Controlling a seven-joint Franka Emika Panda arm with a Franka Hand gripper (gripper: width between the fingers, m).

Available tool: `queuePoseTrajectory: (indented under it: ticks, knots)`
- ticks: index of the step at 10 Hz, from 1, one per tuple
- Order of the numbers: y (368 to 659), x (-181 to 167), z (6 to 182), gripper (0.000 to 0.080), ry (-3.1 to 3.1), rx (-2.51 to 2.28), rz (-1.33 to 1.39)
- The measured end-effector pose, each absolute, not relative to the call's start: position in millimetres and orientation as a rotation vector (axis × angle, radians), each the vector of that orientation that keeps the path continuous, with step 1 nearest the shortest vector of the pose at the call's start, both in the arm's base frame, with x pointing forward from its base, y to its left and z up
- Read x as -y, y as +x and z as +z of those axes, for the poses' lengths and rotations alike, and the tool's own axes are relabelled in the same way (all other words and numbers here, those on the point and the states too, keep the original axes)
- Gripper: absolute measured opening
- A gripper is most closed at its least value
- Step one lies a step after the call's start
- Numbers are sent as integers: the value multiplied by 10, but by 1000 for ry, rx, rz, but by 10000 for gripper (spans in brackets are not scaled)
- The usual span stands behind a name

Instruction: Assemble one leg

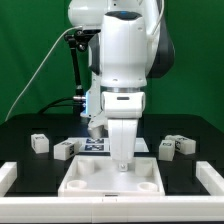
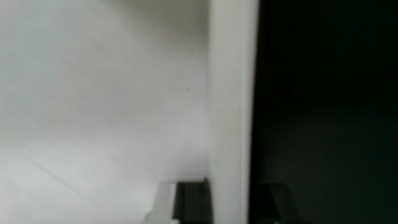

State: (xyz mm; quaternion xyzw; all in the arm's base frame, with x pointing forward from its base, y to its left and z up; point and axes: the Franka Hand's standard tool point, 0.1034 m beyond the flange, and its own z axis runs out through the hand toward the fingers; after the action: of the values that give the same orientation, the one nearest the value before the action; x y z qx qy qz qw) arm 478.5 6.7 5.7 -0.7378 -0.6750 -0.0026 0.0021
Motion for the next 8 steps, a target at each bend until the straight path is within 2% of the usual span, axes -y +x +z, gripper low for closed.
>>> queuePoseTrajectory:
  ticks: [6,8]
  knots:
    - [4838,-756,67,61,-2214,2174,-51]
    - [4848,-825,72,61,-2225,2162,-53]
